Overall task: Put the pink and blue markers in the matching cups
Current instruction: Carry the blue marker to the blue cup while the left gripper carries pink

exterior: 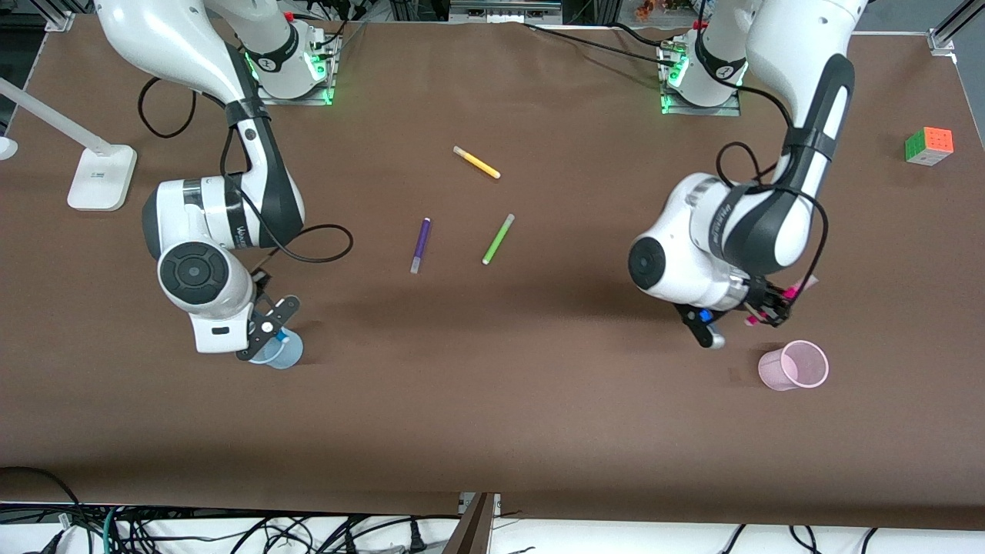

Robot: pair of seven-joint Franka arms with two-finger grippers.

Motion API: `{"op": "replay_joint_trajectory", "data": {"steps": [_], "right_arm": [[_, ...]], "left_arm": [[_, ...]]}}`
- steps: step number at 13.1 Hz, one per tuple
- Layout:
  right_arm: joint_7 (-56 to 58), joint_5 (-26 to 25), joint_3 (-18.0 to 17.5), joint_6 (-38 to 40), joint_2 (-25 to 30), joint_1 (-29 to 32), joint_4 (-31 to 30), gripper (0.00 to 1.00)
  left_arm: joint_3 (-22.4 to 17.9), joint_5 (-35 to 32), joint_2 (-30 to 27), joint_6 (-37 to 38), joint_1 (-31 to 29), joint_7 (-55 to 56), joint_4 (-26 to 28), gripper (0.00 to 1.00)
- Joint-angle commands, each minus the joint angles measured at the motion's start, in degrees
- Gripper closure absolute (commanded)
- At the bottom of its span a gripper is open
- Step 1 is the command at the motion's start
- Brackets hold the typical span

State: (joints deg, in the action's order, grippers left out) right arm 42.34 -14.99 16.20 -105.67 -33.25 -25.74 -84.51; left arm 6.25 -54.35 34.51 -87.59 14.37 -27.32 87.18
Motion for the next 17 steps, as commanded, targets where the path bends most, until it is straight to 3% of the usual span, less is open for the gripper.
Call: {"op": "replay_joint_trajectory", "data": {"steps": [1, 3, 6, 9, 16, 17], "right_arm": [[8.35, -7.84, 1.20, 1.26, -0.85, -0.45, 1.72, 1.00], [11.00, -14.94, 1.21, 0.73, -1.73, -0.45, 1.72, 1.00], [12.50, -24.72, 0.86, 0.56, -4.01, -1.51, 1.63, 1.00], [12.33, -28.33, 0.86, -0.76, -6.21, -3.34, 1.72, 1.00], [11.71, -32.30, 0.77, -2.96, -9.29, -5.46, 1.63, 1.00], [11.71, -32.39, 0.77, -3.05, -9.81, -5.81, 1.54, 0.97]], "left_arm": [[-4.31, -6.00, 3.80, 0.58, 0.30, -7.99, -2.28, 1.00], [-4.41, -14.69, 7.93, 0.41, 0.31, -7.75, -2.72, 1.00], [-4.58, -17.28, 10.57, -2.66, -0.31, -7.48, -2.81, 1.00], [-5.02, -23.42, 11.46, -8.35, -2.93, -7.13, -3.77, 1.00], [-4.67, -22.82, 14.09, -13.39, -4.62, -6.78, -2.46, 1.00], [-4.58, -22.73, 14.10, -13.13, -4.18, -6.78, -2.28, 0.56]]}}
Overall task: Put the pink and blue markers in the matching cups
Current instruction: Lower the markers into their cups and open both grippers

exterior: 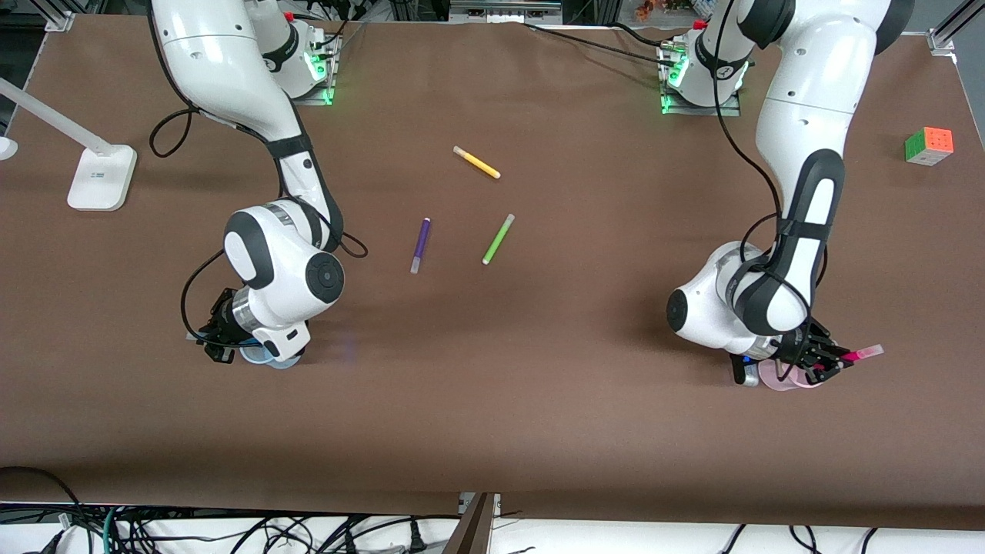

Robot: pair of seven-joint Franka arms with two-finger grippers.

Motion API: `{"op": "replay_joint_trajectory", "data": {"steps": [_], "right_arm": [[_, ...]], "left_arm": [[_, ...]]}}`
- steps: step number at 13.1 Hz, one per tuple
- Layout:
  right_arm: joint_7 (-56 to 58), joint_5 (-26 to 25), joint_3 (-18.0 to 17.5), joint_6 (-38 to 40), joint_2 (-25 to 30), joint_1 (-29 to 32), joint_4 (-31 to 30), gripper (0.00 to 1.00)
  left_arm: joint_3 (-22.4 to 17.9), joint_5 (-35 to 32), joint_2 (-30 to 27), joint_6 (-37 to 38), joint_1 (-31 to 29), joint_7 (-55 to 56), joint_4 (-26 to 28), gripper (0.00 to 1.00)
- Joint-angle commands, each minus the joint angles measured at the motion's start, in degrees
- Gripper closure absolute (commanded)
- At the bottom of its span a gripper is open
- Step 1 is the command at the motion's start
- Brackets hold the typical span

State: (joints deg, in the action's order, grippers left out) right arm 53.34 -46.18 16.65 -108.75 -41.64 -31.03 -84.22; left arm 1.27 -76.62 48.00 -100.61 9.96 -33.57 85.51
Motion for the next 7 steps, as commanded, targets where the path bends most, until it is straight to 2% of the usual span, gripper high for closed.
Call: {"op": "replay_joint_trajectory", "data": {"steps": [1, 2, 3, 5, 7], "right_arm": [[0.63, -1.37, 0.31, -0.58, -1.86, -0.87, 1.25, 0.85], [0.45, -1.37, 0.39, -1.37, -2.48, -1.22, 1.34, 0.54], [0.28, -1.37, 0.40, -1.64, -2.57, -1.40, 1.34, 0.01], [-0.77, -0.67, 0.40, -1.82, -1.96, -1.40, 1.52, 0.00], [-4.97, 1.78, 0.40, -1.12, -1.52, -1.57, 3.70, 0.00]], "left_arm": [[0.49, -0.46, 0.52, -0.03, 0.33, -0.70, -0.69, 0.01], [0.49, -0.38, 0.26, 0.06, 0.33, -0.62, -0.69, 0.00], [0.58, -0.29, 0.08, 0.06, 0.41, -0.62, -0.69, 0.00], [0.76, 2.85, -1.05, 0.32, 0.68, -0.62, -1.04, 0.00], [0.49, 13.28, -4.73, 0.85, 0.59, -0.62, -1.40, 0.00]]}}
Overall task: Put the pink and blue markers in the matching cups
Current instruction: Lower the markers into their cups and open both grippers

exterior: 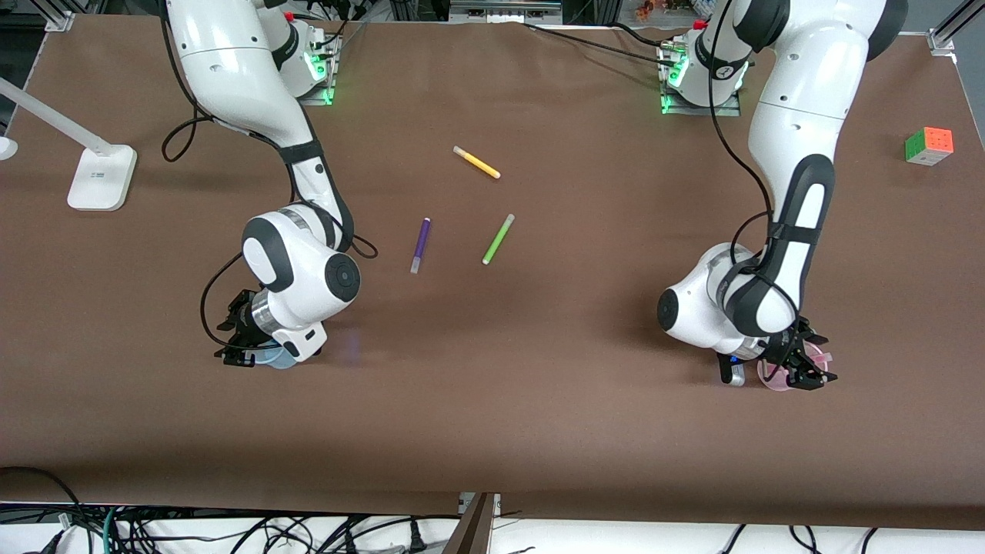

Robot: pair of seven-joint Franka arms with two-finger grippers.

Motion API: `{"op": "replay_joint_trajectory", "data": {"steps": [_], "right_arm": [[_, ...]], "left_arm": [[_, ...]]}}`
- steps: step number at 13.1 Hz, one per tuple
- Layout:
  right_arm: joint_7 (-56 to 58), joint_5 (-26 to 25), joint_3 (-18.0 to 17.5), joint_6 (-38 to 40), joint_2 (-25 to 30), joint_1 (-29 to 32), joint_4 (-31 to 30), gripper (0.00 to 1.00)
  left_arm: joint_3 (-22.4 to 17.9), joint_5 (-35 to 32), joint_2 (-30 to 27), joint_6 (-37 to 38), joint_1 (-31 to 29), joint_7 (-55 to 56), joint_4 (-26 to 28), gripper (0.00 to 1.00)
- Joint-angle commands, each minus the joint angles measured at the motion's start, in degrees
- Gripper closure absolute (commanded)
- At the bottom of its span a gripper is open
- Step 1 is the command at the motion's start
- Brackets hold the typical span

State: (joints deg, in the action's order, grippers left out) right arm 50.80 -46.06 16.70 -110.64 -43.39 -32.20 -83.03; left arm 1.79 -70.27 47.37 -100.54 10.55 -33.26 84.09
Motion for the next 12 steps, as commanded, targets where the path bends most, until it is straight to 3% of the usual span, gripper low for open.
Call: {"op": "replay_joint_trajectory", "data": {"steps": [1, 4, 8, 10, 12], "right_arm": [[-4.46, 6.11, 0.53, 1.47, 1.11, -0.41, 3.92, 0.00], [-9.83, 22.80, 2.80, 5.68, 3.31, 0.82, 8.92, 0.00], [-20.00, 47.67, 12.02, 8.77, 7.26, 1.26, 10.79, 0.00], [-25.63, 54.29, 15.28, 13.32, 8.23, 1.26, 10.87, 0.00], [-30.82, 57.56, 15.82, 15.97, 11.03, 1.44, 10.87, 0.00]], "left_arm": [[-0.03, 10.73, -5.44, 2.62, -0.01, -0.84, -0.24, 0.00], [0.93, 19.96, -9.65, 7.02, 0.34, 4.66, -0.68, 0.00], [1.03, 37.71, -14.06, 8.78, 0.26, 18.29, -4.01, 0.00], [1.03, 45.45, -15.37, 10.01, 0.34, 25.05, -6.91, 0.00], [1.03, 54.23, -17.92, 11.33, 0.26, 29.73, -9.11, 0.00]]}}
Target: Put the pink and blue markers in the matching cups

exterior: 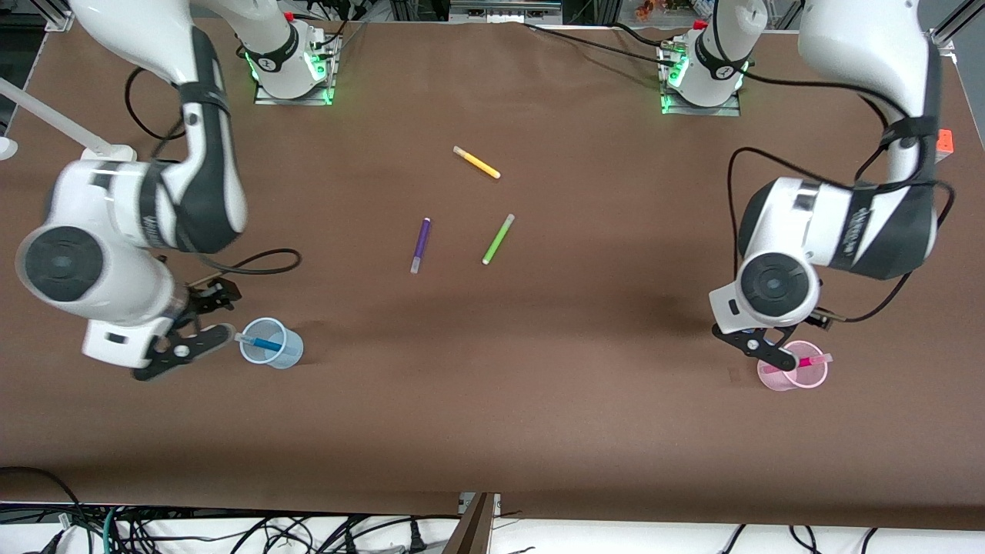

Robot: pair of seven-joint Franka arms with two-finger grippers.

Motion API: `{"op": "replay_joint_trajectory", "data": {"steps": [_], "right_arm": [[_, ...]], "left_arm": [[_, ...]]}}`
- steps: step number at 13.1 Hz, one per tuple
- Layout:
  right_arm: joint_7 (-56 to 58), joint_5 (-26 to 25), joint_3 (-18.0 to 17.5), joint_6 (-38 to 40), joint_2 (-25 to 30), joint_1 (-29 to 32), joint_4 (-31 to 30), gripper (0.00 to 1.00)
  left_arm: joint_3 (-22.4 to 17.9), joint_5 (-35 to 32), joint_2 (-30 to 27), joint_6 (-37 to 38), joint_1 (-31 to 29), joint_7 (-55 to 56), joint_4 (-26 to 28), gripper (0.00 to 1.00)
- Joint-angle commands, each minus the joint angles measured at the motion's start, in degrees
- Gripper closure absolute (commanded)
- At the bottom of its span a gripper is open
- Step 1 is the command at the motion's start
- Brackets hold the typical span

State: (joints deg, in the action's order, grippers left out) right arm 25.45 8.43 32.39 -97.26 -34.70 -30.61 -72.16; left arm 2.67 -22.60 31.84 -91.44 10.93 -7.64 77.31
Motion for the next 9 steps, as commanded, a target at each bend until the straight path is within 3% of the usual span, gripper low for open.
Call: {"op": "replay_joint_trajectory", "data": {"steps": [1, 3, 6, 7, 9], "right_arm": [[-8.63, 4.04, -0.22, 2.95, 4.19, 0.11, -0.08, 0.00], [-14.09, 4.22, -1.53, 6.53, 7.18, 2.20, -0.61, 0.00], [-24.18, 0.73, -16.69, 8.14, 15.86, 12.91, -6.65, 0.00], [-26.57, -2.07, -20.66, 8.14, 17.98, 15.46, -8.33, 0.00], [-27.03, -4.38, -25.25, 8.05, 22.38, 19.16, -11.40, 0.00]], "left_arm": [[-0.20, 12.17, -3.96, 3.10, -0.47, 5.51, -3.39, 0.00], [-0.38, 17.48, -8.52, 4.68, -1.61, 5.53, -4.01, 0.00], [-1.17, 20.21, -16.25, 4.34, -2.14, 5.61, -2.35, 0.00], [-1.43, 20.83, -19.24, 4.25, -3.53, 5.35, 0.70, 0.00], [-1.44, 20.84, -26.53, 0.50, -5.39, 5.18, 11.14, 0.00]]}}
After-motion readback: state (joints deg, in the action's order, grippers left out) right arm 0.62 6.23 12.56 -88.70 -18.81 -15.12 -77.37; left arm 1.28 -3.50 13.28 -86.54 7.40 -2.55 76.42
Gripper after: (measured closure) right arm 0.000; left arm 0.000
